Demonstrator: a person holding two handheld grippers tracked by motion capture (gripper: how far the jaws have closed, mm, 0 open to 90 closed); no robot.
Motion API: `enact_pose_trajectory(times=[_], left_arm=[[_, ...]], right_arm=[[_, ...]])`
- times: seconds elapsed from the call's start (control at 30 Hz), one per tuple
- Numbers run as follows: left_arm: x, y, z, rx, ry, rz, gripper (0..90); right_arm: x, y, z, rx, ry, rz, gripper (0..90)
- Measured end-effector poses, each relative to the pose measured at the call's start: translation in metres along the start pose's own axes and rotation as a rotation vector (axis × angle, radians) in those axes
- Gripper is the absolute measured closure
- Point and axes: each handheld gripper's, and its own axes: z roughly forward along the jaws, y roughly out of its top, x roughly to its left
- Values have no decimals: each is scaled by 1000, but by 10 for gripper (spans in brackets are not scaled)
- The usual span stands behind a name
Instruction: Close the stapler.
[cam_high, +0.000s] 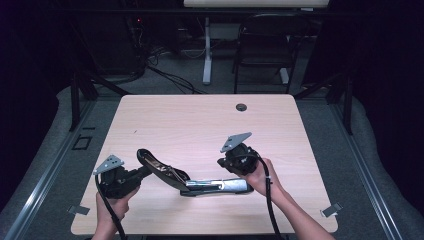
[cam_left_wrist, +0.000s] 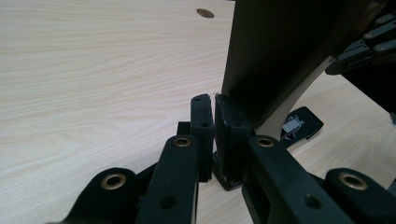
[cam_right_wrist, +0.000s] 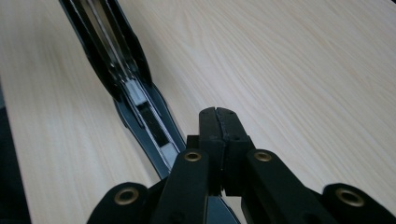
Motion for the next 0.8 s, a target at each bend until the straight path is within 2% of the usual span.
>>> enact_pose_trajectory(times=[0.13, 0.23, 0.37, 0.43, 0.57, 0.7, 0.8], left_arm=[[-4, 2, 5, -8, -2, 7, 859], [-9, 4, 9, -10, -1, 29, 842], [-14, 6, 15, -9, -11, 41, 843], [-16, 7, 19, -3, -13, 52, 843], [-22, 8, 31, 11, -25, 68, 842], [-28, 9, 43, 32, -43, 88, 840], [-34, 10, 53, 58, -67, 104, 838]], right_arm=[[8, 9, 7, -8, 12, -19, 900], [17, 16, 12, 17, -41, -79, 900], [19, 22, 9, -29, -23, -62, 900], [19, 23, 7, -33, -11, -59, 900], [24, 25, 7, -39, -9, -81, 894], [25, 25, 4, -79, 17, -62, 894], [26, 25, -2, -136, 18, -46, 898]])
